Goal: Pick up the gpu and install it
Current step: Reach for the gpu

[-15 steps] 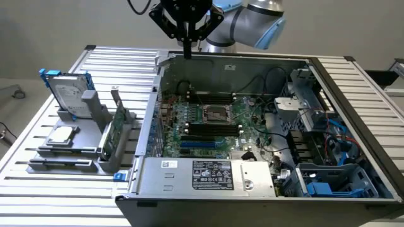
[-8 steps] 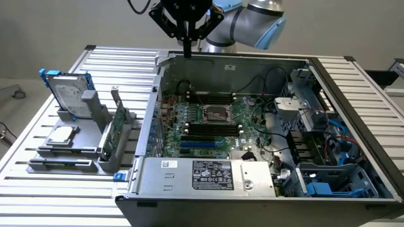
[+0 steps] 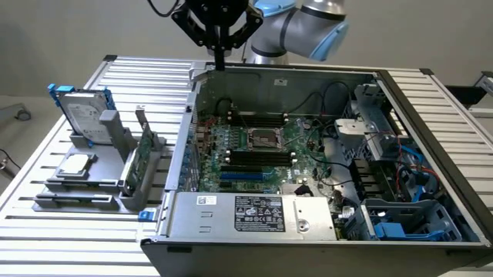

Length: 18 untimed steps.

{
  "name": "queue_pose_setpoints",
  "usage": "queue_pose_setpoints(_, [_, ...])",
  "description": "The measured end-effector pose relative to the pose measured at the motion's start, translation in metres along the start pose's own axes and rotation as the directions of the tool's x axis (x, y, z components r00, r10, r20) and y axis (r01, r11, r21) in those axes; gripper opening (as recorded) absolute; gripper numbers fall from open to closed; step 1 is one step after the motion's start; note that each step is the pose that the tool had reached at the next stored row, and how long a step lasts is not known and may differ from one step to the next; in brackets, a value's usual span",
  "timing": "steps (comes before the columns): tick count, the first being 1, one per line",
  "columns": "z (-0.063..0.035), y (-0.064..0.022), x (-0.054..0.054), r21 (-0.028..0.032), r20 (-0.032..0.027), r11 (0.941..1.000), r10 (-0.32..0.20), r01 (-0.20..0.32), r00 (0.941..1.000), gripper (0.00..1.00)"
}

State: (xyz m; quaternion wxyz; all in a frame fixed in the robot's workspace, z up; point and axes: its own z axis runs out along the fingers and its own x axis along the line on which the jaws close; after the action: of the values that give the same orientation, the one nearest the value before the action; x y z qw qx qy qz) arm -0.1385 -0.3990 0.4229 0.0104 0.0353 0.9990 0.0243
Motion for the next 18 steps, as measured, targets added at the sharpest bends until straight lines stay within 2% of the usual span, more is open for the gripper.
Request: queue_pose_setpoints(18, [0.0167,-0.008,0.082,0.0071,0.0004,1.0,0.0,0.0,1.0,0.11])
